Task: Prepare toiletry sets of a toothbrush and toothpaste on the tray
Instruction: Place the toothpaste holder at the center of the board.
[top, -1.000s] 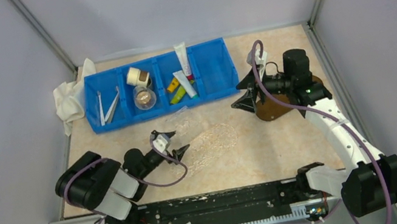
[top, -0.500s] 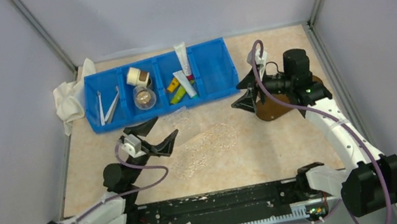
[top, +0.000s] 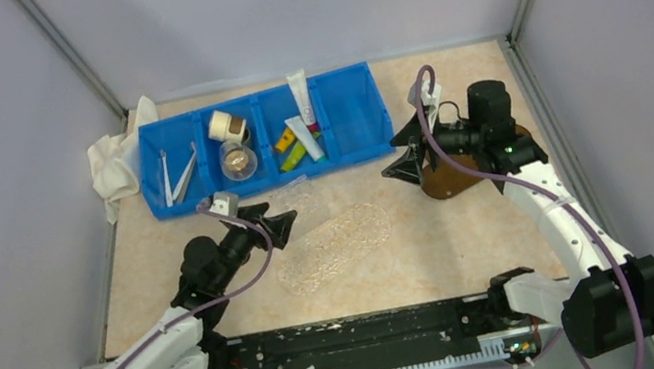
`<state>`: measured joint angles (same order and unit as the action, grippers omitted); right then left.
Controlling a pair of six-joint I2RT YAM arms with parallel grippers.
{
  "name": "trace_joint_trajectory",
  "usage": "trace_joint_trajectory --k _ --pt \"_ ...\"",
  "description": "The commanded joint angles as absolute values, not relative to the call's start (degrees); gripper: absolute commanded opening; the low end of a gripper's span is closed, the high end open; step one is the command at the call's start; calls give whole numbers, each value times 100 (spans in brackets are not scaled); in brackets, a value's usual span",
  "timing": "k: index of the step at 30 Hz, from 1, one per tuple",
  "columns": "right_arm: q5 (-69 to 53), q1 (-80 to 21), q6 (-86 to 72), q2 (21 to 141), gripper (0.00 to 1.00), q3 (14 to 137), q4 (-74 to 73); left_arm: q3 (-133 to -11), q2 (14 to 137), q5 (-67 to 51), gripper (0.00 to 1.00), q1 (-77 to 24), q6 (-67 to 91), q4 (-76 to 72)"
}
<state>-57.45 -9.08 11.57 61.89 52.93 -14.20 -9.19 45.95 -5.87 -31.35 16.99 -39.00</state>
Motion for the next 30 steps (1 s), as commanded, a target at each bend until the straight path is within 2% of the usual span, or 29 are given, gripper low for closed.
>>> trace_joint_trajectory --k 1,30 --pt "-5810 -865 1239 6023 79 5326 -1230 -1125 4843 -509 84 -3132 2100 -3523" --pt "-5792 -870 1254 6022 79 5319 -1240 -1345 5641 210 83 -3129 3037 -3423"
